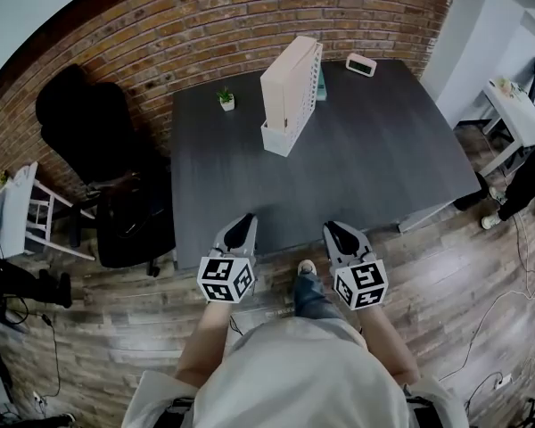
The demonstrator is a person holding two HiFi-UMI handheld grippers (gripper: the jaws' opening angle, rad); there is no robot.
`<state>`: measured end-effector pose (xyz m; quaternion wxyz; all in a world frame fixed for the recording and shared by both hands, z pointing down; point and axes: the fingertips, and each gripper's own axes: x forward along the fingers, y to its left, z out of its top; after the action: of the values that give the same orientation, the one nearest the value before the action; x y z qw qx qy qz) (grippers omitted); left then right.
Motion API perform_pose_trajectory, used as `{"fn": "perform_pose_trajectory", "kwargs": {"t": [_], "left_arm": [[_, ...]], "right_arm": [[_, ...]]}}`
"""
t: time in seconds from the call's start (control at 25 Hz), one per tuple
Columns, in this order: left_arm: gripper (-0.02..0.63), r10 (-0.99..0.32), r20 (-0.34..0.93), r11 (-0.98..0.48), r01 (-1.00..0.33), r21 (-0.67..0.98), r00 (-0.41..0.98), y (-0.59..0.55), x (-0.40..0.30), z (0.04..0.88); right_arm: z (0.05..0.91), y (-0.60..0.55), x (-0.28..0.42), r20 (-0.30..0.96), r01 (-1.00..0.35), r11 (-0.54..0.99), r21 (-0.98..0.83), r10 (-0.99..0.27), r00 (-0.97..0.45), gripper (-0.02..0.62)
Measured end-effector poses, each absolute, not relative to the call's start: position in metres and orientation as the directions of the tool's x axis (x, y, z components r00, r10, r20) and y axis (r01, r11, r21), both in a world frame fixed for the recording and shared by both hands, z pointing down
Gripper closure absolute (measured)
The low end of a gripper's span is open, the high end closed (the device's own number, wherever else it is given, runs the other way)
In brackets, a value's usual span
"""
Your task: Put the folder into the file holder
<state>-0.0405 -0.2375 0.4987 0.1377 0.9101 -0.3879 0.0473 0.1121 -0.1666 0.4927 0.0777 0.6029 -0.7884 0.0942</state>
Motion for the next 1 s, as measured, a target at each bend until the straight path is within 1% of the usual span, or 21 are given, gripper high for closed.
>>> {"fn": "perform_pose_trajectory", "kwargs": {"t": [0.16,0.36,0.6,1.0], "left_arm": [[0.583,-0.702,0.223,-0.645,-0.737,0.203,0.676,-0.192,-0.070,0.505],[0.595,-0.737,0.246,-0.590,-0.776,0.220,0.630,-0.148,-0.103,0.511],[0.595,-0.751,0.256,-0.571,-0.793,0.211,0.609,-0.123,-0.124,0.515],[0.595,-0.745,0.226,-0.589,-0.778,0.219,0.627,-0.107,-0.130,0.501]], "right_arm": [[0.496,-0.128,0.094,0.252,-0.965,0.258,-0.050,-0.931,-0.262,0.591],[0.502,-0.082,0.081,0.263,-0.961,0.275,-0.040,-0.925,-0.275,0.592],[0.509,-0.058,0.068,0.272,-0.959,0.277,-0.062,-0.920,-0.283,0.592],[0.495,-0.047,0.052,0.239,-0.954,0.292,-0.063,-0.924,-0.299,0.594]]}}
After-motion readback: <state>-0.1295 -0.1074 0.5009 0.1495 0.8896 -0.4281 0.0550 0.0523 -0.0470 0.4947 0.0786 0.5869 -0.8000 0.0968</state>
